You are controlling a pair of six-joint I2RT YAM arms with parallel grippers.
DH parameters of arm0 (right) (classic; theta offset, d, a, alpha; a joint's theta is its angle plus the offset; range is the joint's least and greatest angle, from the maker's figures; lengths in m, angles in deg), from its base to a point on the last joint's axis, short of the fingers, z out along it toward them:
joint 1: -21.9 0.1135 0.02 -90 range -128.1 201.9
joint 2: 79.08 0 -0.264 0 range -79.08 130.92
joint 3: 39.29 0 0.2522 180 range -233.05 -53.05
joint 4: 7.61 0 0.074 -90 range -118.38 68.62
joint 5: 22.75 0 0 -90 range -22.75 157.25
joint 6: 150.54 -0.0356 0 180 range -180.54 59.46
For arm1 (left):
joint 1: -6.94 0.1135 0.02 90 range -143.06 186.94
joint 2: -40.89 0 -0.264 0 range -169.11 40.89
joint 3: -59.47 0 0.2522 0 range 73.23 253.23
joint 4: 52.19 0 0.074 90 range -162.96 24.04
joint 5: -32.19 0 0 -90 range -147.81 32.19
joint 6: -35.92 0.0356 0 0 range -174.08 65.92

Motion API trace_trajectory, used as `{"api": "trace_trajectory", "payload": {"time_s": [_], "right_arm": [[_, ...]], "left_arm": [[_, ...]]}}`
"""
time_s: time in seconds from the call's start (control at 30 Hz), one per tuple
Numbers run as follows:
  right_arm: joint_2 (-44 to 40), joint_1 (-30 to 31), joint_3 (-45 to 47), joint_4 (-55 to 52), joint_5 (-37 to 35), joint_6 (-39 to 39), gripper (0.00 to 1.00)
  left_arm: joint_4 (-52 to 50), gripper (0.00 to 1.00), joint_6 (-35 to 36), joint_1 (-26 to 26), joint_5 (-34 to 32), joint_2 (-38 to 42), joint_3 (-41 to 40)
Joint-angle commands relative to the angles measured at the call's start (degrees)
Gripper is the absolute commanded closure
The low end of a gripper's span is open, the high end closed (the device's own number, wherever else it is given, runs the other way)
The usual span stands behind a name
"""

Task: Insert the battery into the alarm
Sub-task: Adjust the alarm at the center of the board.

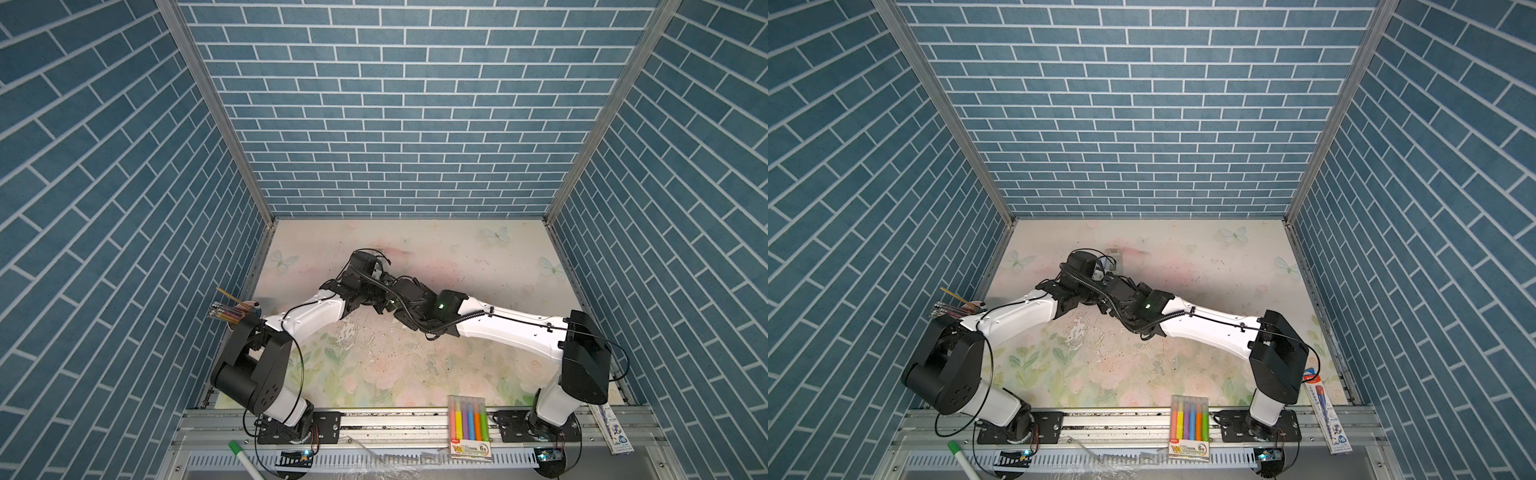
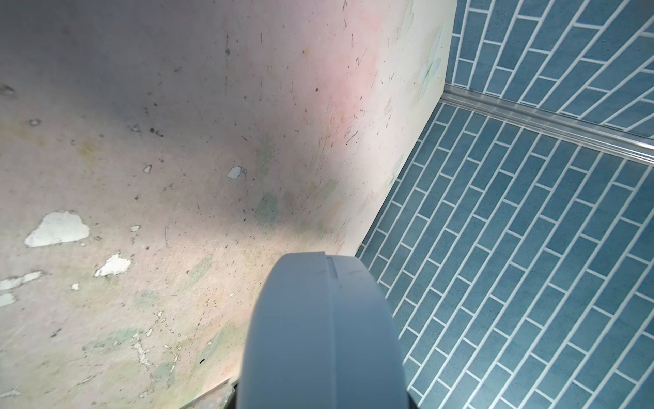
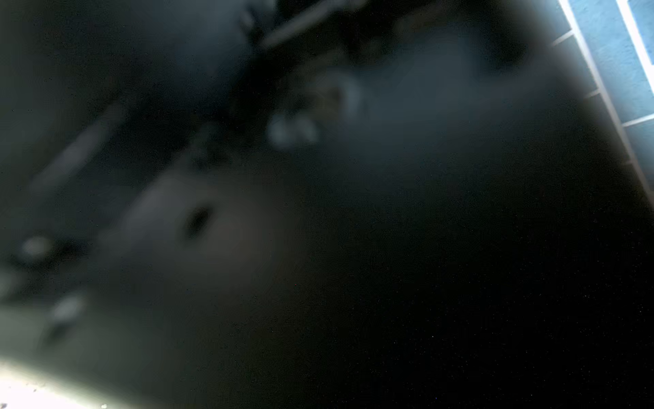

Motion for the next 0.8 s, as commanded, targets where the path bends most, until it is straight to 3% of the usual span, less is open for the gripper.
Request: {"api": "trace_trajectory", "payload": {"time_s": [0.0, 0.3, 0.47, 0.67, 0.77], "right_arm": [[1.2, -0.5, 1.1, 0.7, -4.2, 2.0, 0.3], [0.3, -0.7, 4.4, 2.6, -6.0, 2.8, 0.22], [0.4, -0.9, 4.7, 1.5, -6.4, 3.9, 0.23], [-0.9, -0.9, 8.5, 4.3, -2.7, 5.4, 0.21], [-5.1, -2.0, 12.4, 6.9, 2.5, 4.0, 0.18]], "left_arm": [[1.4, 1.0, 0.4, -0.6, 2.9, 2.6, -0.7], [-0.5, 1.0, 2.6, -0.6, 4.2, 2.3, -0.9], [0.6, 1.0, 2.7, -0.7, 5.1, 1.8, -1.6], [1.8, 1.0, 3.2, -0.6, 7.2, 2.0, -1.8], [-0.2, 1.0, 4.6, -0.1, 7.7, 2.0, -1.6]]}}
